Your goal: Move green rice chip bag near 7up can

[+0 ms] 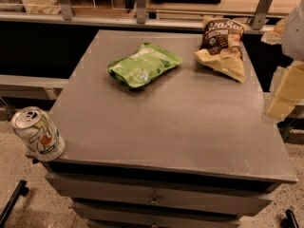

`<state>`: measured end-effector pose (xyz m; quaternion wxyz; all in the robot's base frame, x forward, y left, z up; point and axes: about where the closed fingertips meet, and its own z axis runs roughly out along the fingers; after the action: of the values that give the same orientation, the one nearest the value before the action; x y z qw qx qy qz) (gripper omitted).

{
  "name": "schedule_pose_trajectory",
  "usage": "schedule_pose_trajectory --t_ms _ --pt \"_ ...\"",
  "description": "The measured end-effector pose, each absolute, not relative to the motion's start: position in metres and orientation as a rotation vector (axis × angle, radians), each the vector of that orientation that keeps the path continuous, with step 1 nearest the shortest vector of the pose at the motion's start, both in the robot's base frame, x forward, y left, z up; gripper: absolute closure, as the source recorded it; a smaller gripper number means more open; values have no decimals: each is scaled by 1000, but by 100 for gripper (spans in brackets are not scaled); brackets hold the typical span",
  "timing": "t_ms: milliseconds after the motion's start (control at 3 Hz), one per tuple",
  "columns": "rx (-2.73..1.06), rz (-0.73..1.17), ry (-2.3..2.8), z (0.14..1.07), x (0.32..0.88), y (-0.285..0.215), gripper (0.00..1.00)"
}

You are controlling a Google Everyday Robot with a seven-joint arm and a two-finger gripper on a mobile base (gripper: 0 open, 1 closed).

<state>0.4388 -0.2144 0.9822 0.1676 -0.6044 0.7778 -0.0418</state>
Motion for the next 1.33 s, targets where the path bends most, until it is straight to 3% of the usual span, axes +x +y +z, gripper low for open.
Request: schedule_pose_trajectory --t_ms 333,667,1000,1333 --pt "-1722 -122 2209 983 439 -214 0" --pt "-1823 -163 2050 1002 473 -191 0" --pt "-2026 -296 1759 1045 519 -138 0" --pt "-2260 -509 1445 1072 568 -48 0"
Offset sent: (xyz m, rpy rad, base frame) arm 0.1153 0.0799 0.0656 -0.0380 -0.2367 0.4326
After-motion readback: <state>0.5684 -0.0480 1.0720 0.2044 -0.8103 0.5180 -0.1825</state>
